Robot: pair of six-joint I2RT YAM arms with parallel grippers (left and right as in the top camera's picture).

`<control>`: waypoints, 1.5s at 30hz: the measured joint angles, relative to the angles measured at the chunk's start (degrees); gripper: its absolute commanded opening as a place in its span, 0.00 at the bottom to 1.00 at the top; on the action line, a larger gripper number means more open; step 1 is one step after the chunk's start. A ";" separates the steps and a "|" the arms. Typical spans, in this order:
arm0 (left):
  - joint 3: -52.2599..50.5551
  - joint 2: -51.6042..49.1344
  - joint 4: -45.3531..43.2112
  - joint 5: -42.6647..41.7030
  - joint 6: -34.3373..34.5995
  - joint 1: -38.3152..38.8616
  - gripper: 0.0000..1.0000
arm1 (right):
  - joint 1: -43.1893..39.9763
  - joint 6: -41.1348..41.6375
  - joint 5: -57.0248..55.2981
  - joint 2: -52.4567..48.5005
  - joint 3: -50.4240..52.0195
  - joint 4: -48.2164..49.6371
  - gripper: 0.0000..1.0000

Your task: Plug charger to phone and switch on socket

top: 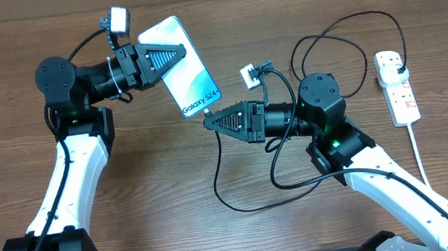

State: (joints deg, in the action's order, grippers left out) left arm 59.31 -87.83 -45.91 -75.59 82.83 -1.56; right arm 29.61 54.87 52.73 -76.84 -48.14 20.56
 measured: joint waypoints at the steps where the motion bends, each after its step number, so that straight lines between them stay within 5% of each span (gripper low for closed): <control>1: 0.00 0.00 0.00 0.02 -0.02 0.00 0.05 | 0.00 0.00 0.02 0.00 0.00 0.22 0.04; 45: 0.00 0.00 0.00 -0.48 -0.02 0.09 0.04 | 0.00 0.24 0.87 0.00 0.00 0.42 0.04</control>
State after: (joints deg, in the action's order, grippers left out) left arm 59.31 -87.83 -45.91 -76.07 82.81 -1.48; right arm 29.61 55.11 53.60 -76.84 -48.14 20.97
